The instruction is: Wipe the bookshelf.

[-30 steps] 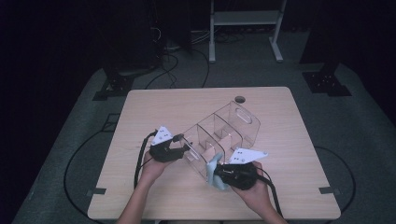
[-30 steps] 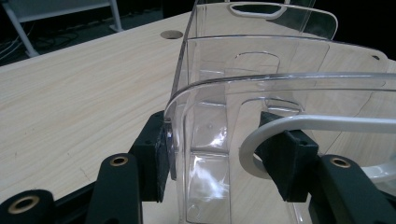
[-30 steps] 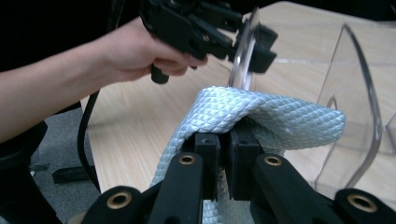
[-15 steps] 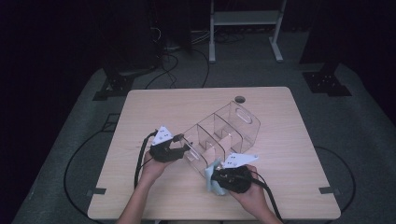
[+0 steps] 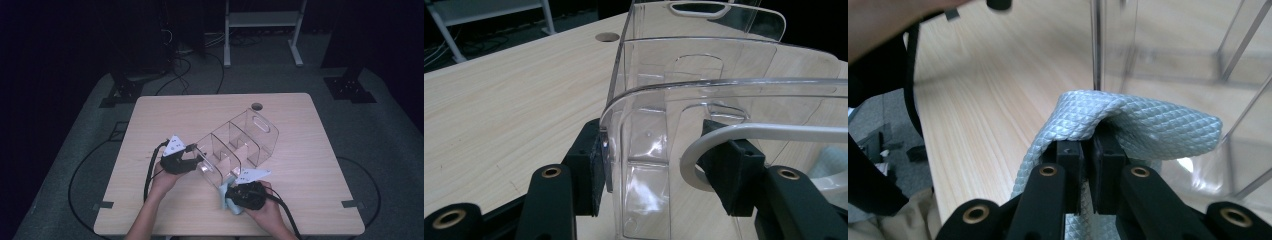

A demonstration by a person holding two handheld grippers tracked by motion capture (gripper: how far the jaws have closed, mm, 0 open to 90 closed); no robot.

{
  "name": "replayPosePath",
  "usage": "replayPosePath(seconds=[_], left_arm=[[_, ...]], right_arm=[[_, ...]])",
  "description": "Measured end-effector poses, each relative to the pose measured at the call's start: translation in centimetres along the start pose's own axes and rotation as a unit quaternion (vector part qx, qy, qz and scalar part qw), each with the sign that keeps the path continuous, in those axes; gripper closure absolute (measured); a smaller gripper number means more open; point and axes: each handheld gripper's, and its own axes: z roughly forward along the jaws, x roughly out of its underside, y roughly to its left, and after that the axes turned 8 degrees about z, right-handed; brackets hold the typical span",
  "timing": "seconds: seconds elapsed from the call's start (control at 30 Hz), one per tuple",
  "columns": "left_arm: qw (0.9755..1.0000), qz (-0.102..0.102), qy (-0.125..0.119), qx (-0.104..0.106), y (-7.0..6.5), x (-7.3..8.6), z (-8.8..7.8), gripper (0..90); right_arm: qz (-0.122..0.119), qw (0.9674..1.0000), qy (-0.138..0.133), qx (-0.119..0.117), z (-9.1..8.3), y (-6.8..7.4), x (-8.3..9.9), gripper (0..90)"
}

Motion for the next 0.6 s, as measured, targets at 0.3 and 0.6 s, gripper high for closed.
replayPosePath(seconds=[0.3, 0.6], left_arm=[[1.0, -0.006, -0.001, 0.0, 0.1, 0.0, 0.0, 46.5], [1.0, 0.002, 0.002, 0.0, 0.0, 0.0, 0.0, 46.3]], right_arm=[[0.0, 0.9999, -0.011, 0.004, -0.5, 0.4, -0.4, 84.5], [0.007, 0.9998, 0.016, 0.004, 0.9, -0.1, 0.6, 84.5]])
